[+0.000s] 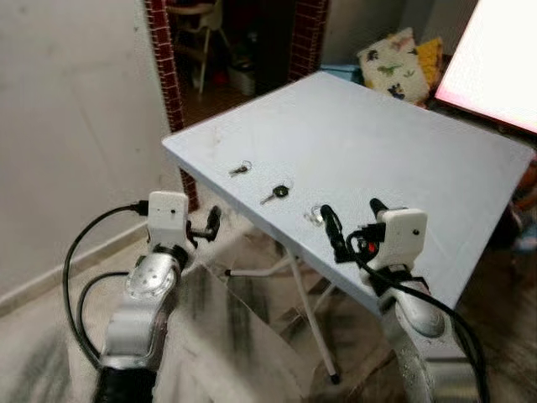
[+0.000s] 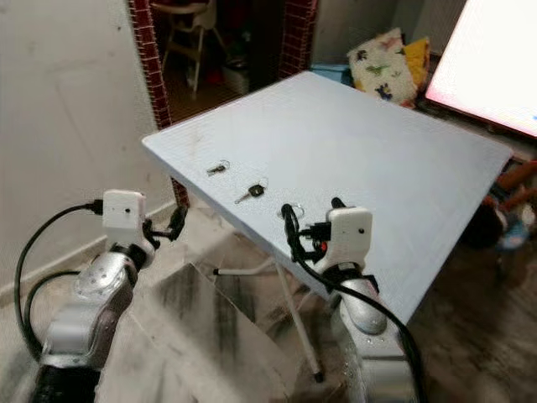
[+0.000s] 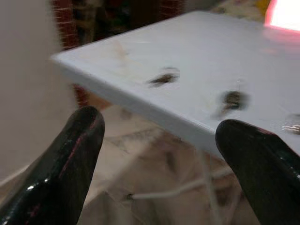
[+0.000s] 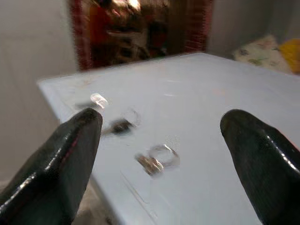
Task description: Hang keys on a hook
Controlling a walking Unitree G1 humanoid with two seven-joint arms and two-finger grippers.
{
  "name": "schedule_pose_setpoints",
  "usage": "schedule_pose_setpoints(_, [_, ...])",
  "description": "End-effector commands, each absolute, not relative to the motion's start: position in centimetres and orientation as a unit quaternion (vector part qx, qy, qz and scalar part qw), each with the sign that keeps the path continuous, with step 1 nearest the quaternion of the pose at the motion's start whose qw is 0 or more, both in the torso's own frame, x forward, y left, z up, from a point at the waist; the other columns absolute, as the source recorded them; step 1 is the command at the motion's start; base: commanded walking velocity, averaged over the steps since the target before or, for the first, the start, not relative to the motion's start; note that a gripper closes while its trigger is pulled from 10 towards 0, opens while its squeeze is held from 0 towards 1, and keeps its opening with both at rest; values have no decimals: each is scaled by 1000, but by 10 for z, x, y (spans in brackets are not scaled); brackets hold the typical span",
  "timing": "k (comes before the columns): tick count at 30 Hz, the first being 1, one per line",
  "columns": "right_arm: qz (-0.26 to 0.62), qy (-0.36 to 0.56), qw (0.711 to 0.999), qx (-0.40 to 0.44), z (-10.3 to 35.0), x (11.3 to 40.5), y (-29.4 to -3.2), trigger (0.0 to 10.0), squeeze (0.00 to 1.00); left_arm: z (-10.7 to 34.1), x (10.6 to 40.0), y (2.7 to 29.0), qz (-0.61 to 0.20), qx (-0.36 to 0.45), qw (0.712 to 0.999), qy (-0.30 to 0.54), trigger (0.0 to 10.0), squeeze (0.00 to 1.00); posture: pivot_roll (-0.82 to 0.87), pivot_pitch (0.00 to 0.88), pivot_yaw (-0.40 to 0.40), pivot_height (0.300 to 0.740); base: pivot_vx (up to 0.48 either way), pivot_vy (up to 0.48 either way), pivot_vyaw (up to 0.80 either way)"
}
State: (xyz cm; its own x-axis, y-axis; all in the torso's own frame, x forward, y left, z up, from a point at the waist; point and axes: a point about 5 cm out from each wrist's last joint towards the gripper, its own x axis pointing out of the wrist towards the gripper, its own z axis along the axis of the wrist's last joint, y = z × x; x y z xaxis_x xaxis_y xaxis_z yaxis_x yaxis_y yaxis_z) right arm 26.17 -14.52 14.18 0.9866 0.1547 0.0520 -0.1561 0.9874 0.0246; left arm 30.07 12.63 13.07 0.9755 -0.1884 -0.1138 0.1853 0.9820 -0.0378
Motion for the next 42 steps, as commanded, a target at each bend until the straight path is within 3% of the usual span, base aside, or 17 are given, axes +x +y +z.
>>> schedule_pose_setpoints(1, [83,-35,996,19,148,263,-140,10000,0,133,302,136,-83,5,995,52,10000,0,100,0,-31,740,0,0,0])
schedule_pose_setpoints(24, [57,-33,998,-15,148,267,-143,10000,0,138,299,127,-118,-10,992,34,10000,0,97,2,-37,740,0,0,0])
schedule_pose_setpoints(42, [63,-27,998,-17,146,267,-141,10000,0,135,298,128,-116,-16,992,40,10000,0,94,10,-40,740,0,-269,0])
